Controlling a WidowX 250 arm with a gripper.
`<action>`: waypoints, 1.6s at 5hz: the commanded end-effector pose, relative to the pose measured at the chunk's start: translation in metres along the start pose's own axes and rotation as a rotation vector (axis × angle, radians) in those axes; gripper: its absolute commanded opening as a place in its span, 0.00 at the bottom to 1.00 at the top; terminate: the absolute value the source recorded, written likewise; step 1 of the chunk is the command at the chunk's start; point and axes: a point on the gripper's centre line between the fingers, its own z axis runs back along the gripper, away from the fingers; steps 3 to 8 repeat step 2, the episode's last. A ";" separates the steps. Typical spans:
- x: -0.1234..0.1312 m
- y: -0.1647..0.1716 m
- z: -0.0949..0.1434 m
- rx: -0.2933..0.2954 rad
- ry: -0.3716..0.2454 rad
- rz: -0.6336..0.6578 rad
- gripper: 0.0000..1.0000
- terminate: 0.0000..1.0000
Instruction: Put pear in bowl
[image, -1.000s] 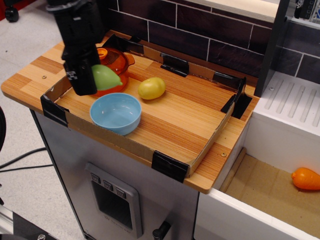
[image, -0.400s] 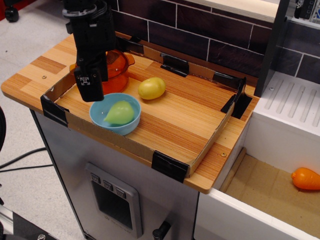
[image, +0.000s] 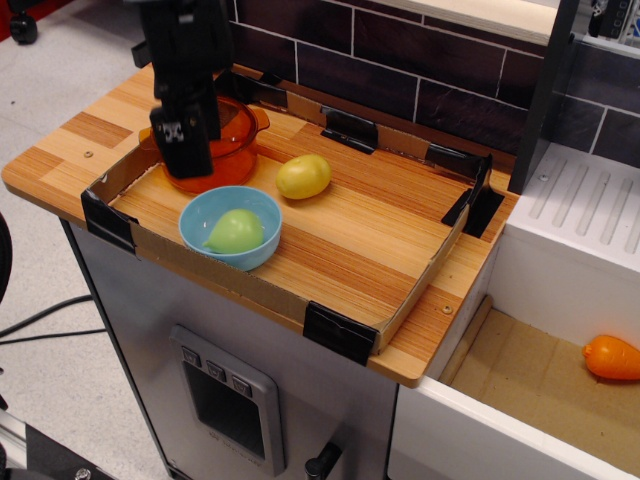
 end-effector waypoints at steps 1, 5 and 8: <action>0.003 0.009 0.050 0.091 -0.057 0.097 1.00 0.00; 0.003 0.009 0.050 0.091 -0.057 0.097 1.00 1.00; 0.003 0.009 0.050 0.091 -0.057 0.097 1.00 1.00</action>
